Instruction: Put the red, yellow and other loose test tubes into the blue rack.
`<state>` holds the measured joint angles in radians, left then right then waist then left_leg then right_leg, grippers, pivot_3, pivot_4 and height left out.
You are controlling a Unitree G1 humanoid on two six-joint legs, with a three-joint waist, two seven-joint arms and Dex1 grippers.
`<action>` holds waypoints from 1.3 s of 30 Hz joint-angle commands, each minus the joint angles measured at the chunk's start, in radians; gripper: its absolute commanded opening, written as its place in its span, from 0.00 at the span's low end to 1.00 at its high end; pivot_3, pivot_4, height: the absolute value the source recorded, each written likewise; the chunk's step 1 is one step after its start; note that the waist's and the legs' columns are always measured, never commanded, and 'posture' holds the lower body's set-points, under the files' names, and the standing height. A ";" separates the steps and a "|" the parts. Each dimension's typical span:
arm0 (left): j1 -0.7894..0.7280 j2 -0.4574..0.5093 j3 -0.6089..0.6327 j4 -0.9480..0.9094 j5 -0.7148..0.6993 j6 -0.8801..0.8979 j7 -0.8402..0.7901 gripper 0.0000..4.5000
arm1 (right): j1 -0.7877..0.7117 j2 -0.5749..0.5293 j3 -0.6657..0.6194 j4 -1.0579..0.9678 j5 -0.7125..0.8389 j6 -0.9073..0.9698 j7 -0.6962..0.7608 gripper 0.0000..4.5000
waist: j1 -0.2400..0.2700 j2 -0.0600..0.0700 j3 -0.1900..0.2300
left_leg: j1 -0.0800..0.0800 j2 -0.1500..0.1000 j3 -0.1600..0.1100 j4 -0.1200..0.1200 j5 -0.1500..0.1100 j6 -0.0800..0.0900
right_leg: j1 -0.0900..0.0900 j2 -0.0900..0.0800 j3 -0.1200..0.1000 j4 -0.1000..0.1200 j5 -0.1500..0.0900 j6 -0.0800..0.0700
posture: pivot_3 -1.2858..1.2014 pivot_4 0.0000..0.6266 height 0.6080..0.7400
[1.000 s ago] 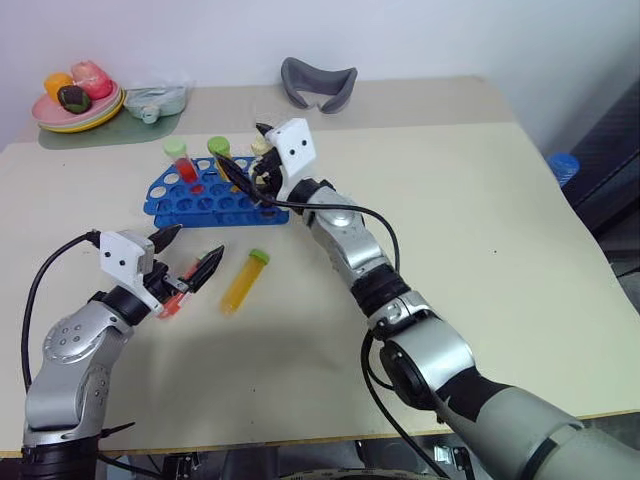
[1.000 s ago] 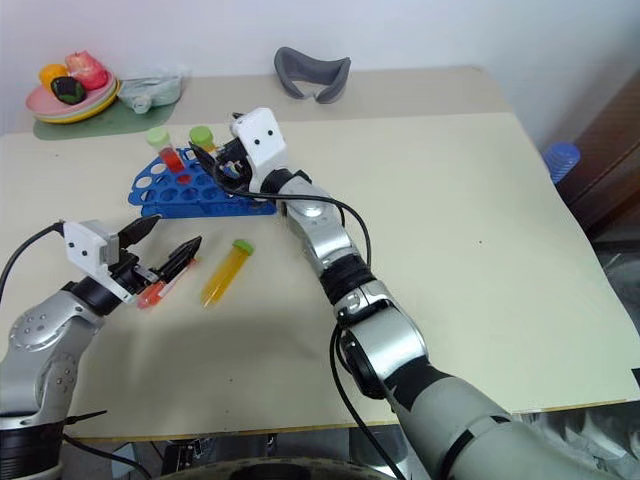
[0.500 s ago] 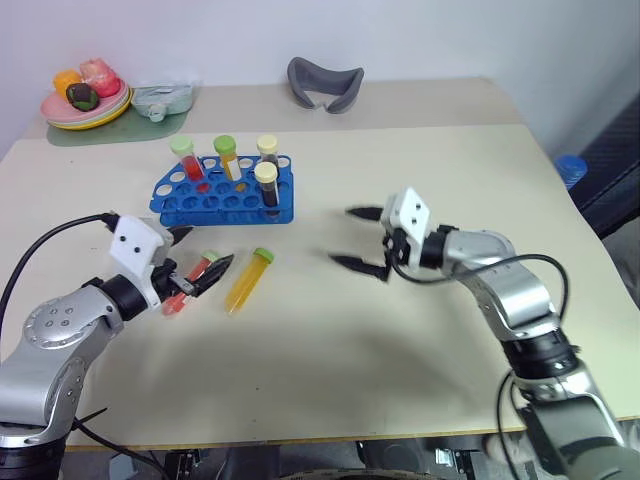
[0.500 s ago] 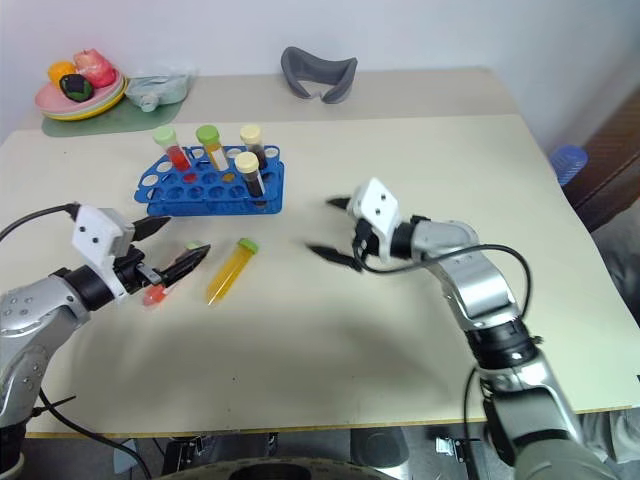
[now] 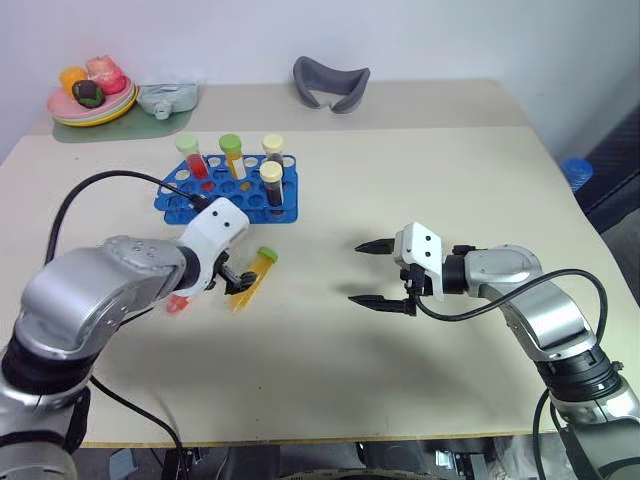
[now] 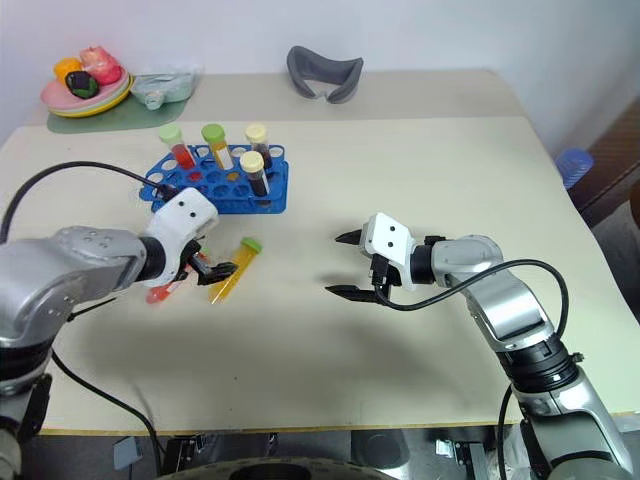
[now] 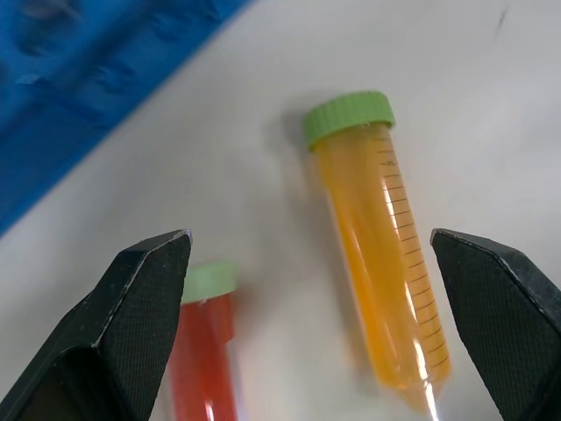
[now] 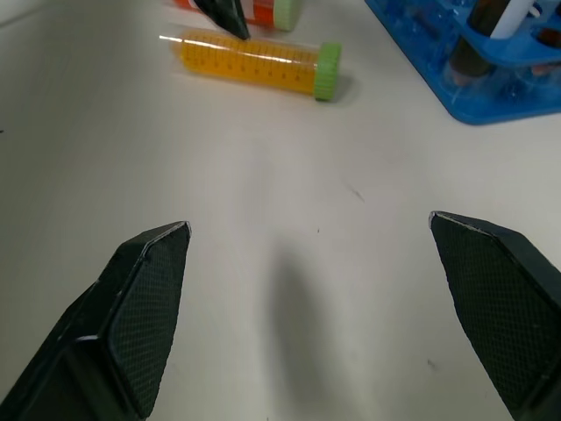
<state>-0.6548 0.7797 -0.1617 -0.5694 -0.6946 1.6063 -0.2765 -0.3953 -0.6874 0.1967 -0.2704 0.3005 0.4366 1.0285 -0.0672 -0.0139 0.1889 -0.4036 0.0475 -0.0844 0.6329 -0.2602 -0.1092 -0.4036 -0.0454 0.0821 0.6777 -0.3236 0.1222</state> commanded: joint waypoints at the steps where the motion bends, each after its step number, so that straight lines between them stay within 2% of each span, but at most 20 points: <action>1: -0.061 -0.025 -0.059 0.073 -0.064 0.008 0.074 1.00 | 0.006 -0.001 -0.026 -0.051 0.022 0.002 -0.003 0.99 | -0.001 0.000 0.000 | 0.000 0.000 0.000 0.000 0.000 0.000 | 0.000 0.000 0.000 0.000 0.000 0.000 | 0.52 0.24 1.00; 8: -0.164 -0.060 -0.151 0.216 -0.183 0.008 0.197 1.00 | 0.036 -0.004 -0.038 -0.068 0.011 0.002 -0.022 0.99 | 0.000 0.000 0.000 | 0.000 0.000 0.000 0.001 0.000 -0.001 | 0.000 0.000 0.000 0.001 0.000 0.000 | 0.52 0.24 1.00; 14: -0.168 -0.103 -0.130 0.301 -0.307 0.008 0.348 1.00 | 0.057 -0.005 -0.044 -0.092 0.013 0.010 -0.039 0.99 | 0.000 0.000 0.000 | 0.000 0.000 0.000 0.002 0.001 -0.002 | 0.000 0.000 0.000 0.001 0.000 0.000 | 0.52 0.24 1.00; 24: -0.142 -0.075 -0.148 0.349 -0.524 0.008 0.632 1.00 | 0.056 -0.018 -0.055 -0.122 0.084 0.030 0.013 0.99 | -0.002 0.000 0.000 | 0.000 0.000 0.000 0.004 0.001 -0.002 | 0.000 0.000 0.000 0.002 0.000 0.000 | 0.52 0.24 1.00; 30: -0.140 -0.071 -0.130 0.385 -0.622 0.008 0.745 1.00 | 0.058 -0.018 -0.049 -0.110 0.075 0.013 0.021 0.99 | -0.002 0.000 0.000 | 0.000 0.000 0.000 0.005 0.001 -0.002 | 0.001 0.000 0.000 0.002 0.000 0.000 | 0.52 0.24 1.00; 33: -0.139 -0.068 -0.128 0.398 -0.655 0.008 0.791 0.83 | 0.061 -0.016 -0.046 -0.110 0.073 0.009 0.022 1.00 | -0.002 0.000 0.000 | 0.000 0.000 0.000 0.006 0.001 -0.002 | 0.001 0.000 0.000 0.003 0.000 0.000 | 0.52 0.24 1.00; 39: -0.142 -0.053 -0.129 0.399 -0.700 0.008 0.853 0.22 | 0.071 -0.017 -0.043 -0.111 0.071 -0.001 0.023 1.00 | -0.003 0.000 0.000 | 0.000 0.000 0.000 0.009 0.001 -0.002 | 0.001 0.000 0.001 0.004 0.000 0.000 | 0.52 0.24 1.00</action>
<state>-0.8047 0.6921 -0.2957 -0.1795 -1.4008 1.6019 0.5392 -0.3248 -0.6962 0.1692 -0.3576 0.3660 0.4522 1.0470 -0.0698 -0.0136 0.1885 -0.4036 0.0475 -0.0844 0.6420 -0.2591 -0.1114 -0.4021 -0.0452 0.0826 0.6816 -0.3235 0.1221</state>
